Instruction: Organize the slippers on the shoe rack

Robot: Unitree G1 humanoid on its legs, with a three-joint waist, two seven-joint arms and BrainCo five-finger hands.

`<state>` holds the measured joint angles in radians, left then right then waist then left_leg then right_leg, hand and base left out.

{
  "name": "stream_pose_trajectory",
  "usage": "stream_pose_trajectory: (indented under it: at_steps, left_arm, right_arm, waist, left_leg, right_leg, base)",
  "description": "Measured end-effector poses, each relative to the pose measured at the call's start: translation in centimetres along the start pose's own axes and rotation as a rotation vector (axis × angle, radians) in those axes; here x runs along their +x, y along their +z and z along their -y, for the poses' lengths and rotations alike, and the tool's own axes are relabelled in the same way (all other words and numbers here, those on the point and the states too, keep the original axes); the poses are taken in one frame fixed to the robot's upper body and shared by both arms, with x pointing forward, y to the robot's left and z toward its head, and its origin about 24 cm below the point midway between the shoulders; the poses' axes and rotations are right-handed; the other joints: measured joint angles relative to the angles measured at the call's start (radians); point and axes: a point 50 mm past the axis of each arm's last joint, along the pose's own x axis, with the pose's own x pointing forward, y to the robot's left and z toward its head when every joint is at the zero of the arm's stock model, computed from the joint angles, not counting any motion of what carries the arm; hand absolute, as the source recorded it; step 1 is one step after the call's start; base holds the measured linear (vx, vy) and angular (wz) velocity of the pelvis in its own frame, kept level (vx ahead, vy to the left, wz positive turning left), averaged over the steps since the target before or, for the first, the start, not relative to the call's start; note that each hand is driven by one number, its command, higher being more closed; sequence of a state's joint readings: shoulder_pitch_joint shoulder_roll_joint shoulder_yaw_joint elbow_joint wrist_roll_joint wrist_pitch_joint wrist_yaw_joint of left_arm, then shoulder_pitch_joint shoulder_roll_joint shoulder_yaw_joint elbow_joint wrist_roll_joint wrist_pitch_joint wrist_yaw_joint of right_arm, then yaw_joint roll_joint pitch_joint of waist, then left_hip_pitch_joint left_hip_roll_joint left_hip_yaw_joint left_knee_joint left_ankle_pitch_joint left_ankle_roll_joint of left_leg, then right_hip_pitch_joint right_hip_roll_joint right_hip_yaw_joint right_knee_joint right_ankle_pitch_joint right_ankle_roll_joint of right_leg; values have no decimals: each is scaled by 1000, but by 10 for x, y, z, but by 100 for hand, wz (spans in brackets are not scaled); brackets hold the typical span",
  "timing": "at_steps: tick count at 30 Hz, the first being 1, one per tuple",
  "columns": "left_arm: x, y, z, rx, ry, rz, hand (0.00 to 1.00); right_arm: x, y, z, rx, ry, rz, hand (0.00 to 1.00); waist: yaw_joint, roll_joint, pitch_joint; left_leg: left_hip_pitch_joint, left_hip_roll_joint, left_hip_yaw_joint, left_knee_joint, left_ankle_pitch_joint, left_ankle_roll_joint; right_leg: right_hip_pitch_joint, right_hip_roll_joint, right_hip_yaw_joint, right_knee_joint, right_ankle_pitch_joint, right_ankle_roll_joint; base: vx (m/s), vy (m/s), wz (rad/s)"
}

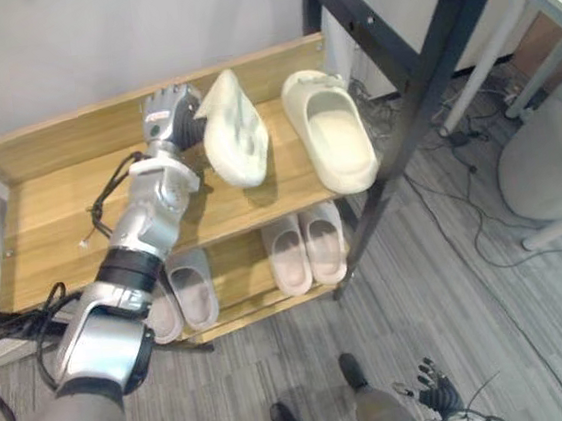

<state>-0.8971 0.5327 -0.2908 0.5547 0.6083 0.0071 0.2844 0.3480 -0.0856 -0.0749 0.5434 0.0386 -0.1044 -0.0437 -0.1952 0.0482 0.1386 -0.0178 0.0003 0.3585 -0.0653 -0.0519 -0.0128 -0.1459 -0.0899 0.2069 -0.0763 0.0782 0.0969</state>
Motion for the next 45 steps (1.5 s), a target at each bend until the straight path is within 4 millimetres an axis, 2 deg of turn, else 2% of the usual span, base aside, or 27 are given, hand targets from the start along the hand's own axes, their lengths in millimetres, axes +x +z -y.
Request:
stream_pose_trajectory:
  at_steps: [7, 14, 27, 28, 41, 45]
  left_arm:
    - [0, -6, -9, 72, 22, 10, 100]
    - [1, -4, -14, 137, 38, 43, 100]
    - [-12, -25, -22, 244, 49, 24, 100]
    - [-13, -25, -22, 244, 49, 25, 0]
    - [-14, -21, -25, 273, 81, 47, 0]
    - [-14, -19, -23, 264, 79, 50, 0]
  right_arm:
    - [-1, 2, 0, 3, 0, 10, 0]
    - [-1, 2, 0, -2, 0, 12, 0]
    - [-1, 2, 1, -85, 29, 16, 0]
    - [-1, 2, 1, -86, 32, 14, 0]
    - [-3, 0, 2, -86, 30, 12, 0]
    - [-3, 1, 2, -85, 30, 15, 0]
  waist:
    - [6, 0, 2]
    - [8, 6, 5]
    - [11, 8, 6]
    - [11, 8, 6]
    - [9, 8, 6]
    - [0, 8, 6]
  left_leg:
    - [0, -5, 13, 1, -3, 2]
    - [0, -11, -23, 7, -2, 2]
    - [-2, -18, -77, 15, 0, 5]
    - [-2, -19, -81, 15, 0, 5]
    - [-9, -20, -94, 17, 0, 6]
    - [-9, -23, -94, 18, 0, 6]
  right_leg:
    - [-6, -3, 16, 0, 5, 2]
    - [16, -11, -17, -11, 5, 3]
    - [39, -21, -67, -11, -1, 6]
    - [41, -22, -70, -11, -2, 6]
    - [40, -25, -84, -11, -5, 5]
    - [40, -28, -84, -11, -5, 5]
  base:
    - [-5, -36, -7]
    - [9, -48, 14]
    - [-10, -41, 10]
    - [2, -25, 10]
    - [-3, -33, 3]
    - [-17, -27, 0]
